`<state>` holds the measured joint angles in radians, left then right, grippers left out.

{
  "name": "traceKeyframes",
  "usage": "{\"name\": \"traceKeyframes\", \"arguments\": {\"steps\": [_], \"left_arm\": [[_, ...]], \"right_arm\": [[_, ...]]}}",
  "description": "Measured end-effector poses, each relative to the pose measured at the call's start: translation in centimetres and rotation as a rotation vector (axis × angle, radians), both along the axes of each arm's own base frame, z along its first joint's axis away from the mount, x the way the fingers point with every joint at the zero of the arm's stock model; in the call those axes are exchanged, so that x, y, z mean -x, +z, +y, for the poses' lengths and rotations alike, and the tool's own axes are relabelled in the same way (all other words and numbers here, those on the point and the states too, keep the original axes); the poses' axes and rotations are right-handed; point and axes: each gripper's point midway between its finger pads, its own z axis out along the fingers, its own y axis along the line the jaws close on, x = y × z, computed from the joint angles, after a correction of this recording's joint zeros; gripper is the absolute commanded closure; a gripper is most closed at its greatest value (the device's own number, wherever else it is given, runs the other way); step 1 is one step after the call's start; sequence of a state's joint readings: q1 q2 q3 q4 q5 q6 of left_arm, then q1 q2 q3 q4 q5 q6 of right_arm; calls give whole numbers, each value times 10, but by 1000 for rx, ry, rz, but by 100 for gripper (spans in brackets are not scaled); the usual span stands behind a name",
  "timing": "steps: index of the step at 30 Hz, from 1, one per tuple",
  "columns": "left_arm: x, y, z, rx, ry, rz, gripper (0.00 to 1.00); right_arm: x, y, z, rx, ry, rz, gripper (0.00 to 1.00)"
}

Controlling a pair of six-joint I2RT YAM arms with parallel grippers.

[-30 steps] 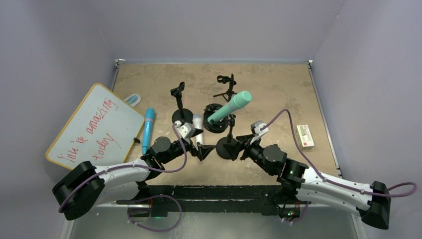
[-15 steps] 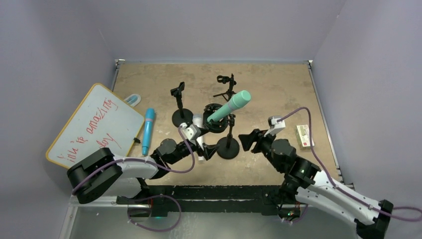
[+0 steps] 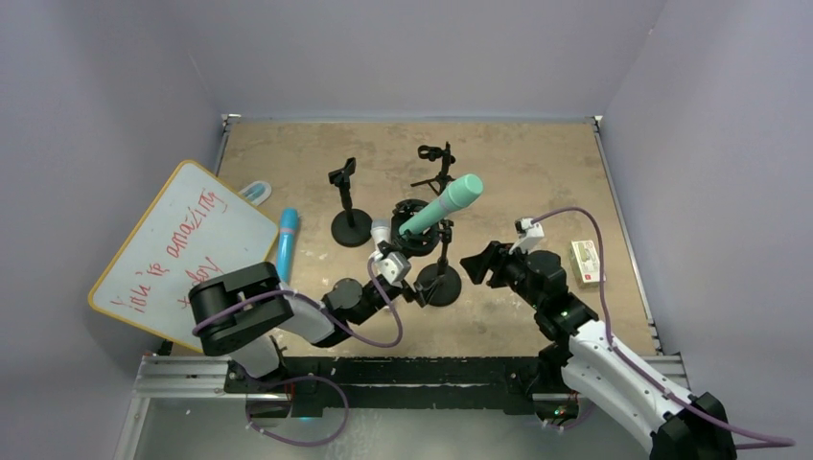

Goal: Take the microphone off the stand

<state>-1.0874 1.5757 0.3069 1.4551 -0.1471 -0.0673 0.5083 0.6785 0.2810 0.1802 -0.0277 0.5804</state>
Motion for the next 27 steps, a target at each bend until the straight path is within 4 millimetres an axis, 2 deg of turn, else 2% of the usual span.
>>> {"name": "traceKeyframes", "arguments": {"steps": [6,11,18,23,27], "left_arm": [[-15,-13,-10,-20,62,14,27],[-21,-7,-18,0,78,10,30],[-18,-5,-23,7,84,10,31],[-16,-3,-22,6,102,2,37],[-16,-2,-21,9,118,2,38]], "right_arm": [[4,5,7,-47,50,-67,31],[6,0,7,-62,55,-94,30],[11,-14,11,-56,88,-66,30],[12,-16,18,-49,135,-74,32],[14,-13,23,-43,180,-103,33]]}}
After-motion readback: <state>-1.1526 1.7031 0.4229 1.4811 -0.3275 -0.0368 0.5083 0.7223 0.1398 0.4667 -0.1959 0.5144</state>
